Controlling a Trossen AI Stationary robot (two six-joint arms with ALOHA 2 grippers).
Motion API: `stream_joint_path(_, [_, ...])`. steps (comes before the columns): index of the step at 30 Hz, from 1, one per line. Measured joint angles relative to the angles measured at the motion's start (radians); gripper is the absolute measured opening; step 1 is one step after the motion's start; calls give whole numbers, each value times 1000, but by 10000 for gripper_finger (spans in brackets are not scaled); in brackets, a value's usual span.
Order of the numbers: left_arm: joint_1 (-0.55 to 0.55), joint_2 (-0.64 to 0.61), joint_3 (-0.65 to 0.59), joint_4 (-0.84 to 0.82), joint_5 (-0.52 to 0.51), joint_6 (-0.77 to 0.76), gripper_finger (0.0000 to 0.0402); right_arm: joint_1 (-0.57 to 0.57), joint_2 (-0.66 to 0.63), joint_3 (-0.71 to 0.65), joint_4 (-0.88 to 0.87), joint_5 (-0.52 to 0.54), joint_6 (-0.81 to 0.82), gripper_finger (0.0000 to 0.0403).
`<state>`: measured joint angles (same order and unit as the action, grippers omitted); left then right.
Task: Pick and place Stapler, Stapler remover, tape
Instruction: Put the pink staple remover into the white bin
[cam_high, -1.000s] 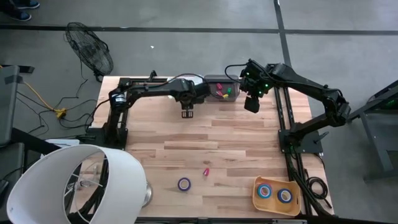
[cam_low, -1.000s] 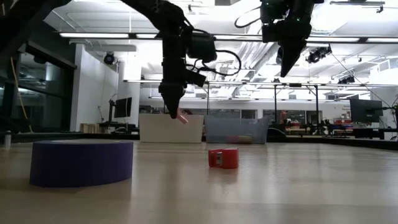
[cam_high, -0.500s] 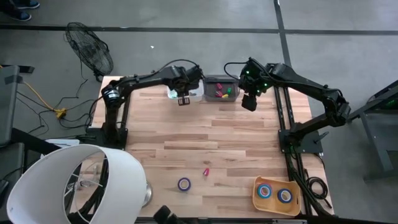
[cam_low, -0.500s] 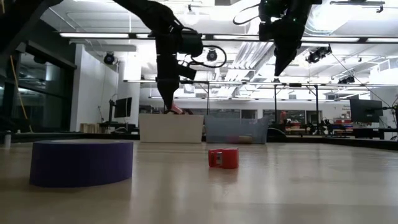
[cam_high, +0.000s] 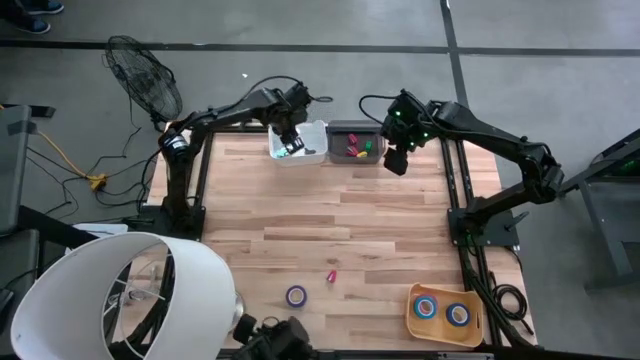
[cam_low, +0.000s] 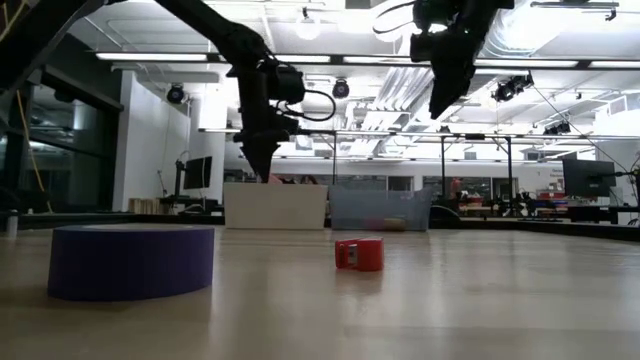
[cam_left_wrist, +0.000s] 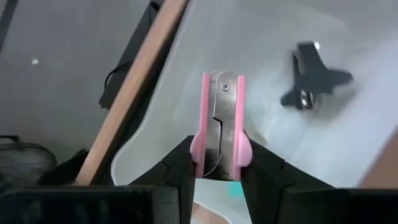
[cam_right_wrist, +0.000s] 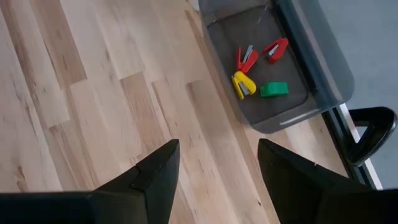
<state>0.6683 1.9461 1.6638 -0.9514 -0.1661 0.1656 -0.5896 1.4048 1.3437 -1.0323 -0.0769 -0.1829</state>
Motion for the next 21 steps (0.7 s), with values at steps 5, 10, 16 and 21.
stream_joint_path(5, [27, 17, 0, 43, 35, -38, 101, 0, 0, 0, 25, 31, 0, 209])
stream_joint_path(10, [25, 54, 0, 66, 39, -40, 101, -7, 0, 0, 35, 44, 10, 209])
stream_joint_path(16, [25, 102, 0, 74, 48, -42, 102, -34, 0, 0, 42, 44, 26, 209])
stream_joint_path(21, [25, 115, -1, 72, 72, -42, 102, -53, 0, 0, 42, 43, 26, 209])
